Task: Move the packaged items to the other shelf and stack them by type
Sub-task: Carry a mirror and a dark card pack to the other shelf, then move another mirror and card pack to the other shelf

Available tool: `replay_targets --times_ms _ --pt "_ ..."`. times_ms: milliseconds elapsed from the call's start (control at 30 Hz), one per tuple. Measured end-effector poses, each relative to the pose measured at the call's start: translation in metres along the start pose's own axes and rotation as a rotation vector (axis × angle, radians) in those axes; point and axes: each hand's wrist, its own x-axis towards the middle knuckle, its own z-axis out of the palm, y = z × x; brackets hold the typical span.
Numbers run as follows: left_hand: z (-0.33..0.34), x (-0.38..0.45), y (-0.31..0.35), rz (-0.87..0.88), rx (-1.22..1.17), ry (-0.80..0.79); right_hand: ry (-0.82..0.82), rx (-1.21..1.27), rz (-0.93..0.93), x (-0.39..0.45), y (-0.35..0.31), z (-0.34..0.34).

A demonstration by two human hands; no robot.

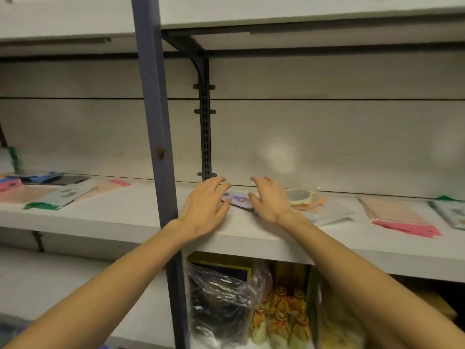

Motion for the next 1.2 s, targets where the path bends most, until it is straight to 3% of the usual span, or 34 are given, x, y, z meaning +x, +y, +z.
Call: replay_targets --times_ms 100,200,300,400,600,900,1200 --pt "-0.030 -0.020 0.011 0.186 0.005 0.223 0.388 0.134 -0.008 -0.011 -0.023 -0.013" --pt "-0.064 -0.041 0.010 0.209 -0.038 0.442 0.704 0.183 -0.016 -0.018 -0.067 -0.029" --pt "-0.097 -0.062 -0.012 0.162 -0.089 0.557 0.885 0.205 -0.098 -0.017 -0.129 -0.044" --pt "-0.126 -0.083 -0.057 0.053 -0.052 0.547 0.965 0.252 -0.251 -0.014 -0.191 -0.048" --pt "-0.168 -0.137 -0.166 -0.202 0.130 0.452 0.878 0.392 -0.442 -0.002 -0.302 -0.024" --pt "-0.232 -0.224 -0.303 -0.513 0.260 0.470 0.732 0.388 -0.469 0.060 -0.396 0.047" --pt "-0.236 -0.249 -0.464 -0.667 0.406 0.155 0.421 0.414 -0.405 0.164 -0.496 0.180"
